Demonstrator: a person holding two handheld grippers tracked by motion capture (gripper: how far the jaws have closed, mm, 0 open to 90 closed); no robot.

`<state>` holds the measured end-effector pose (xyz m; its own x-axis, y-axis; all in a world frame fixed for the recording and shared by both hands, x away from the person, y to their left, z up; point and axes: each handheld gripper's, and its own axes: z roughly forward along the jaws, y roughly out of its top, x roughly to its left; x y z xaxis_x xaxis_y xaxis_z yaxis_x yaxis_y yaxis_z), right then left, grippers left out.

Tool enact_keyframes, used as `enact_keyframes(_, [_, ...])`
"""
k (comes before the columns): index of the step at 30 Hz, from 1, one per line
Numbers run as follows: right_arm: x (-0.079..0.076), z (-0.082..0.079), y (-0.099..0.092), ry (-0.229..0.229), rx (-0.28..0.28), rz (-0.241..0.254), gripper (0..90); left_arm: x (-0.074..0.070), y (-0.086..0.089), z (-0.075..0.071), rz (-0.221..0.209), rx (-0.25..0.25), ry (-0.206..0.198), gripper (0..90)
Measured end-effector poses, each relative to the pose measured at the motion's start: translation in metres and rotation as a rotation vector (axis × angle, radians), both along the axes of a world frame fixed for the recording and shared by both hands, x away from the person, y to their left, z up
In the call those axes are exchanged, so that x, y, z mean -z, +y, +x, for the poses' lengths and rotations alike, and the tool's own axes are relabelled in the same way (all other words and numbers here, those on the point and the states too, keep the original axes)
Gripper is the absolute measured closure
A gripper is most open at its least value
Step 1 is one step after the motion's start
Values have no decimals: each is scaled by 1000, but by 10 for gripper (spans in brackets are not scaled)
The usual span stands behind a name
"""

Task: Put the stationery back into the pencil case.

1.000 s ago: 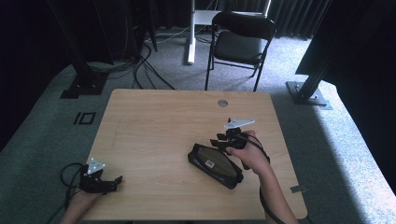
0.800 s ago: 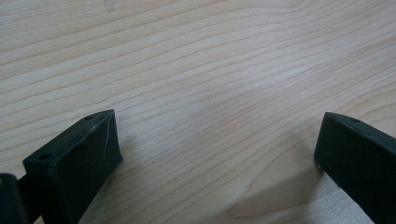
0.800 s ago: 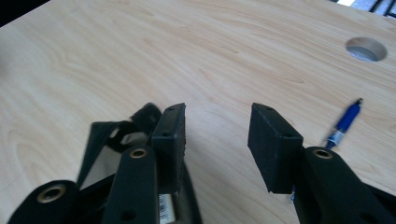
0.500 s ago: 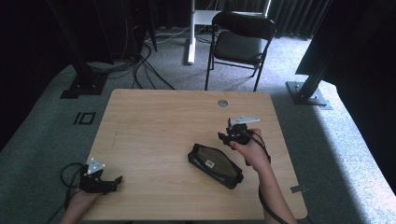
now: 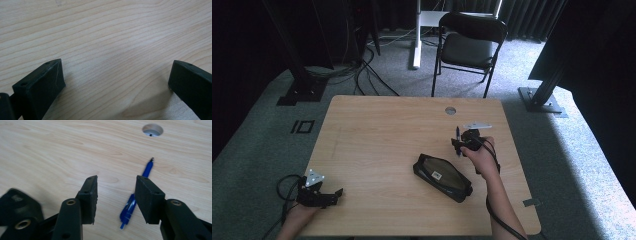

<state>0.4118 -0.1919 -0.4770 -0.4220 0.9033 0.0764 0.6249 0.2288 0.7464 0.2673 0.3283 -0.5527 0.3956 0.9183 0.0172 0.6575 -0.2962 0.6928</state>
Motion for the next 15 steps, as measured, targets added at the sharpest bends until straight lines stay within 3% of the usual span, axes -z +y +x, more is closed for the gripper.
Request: enact_keyframes(15, [23,27,-4,48,117,-27,555,0,0,0,-1,0,0,6])
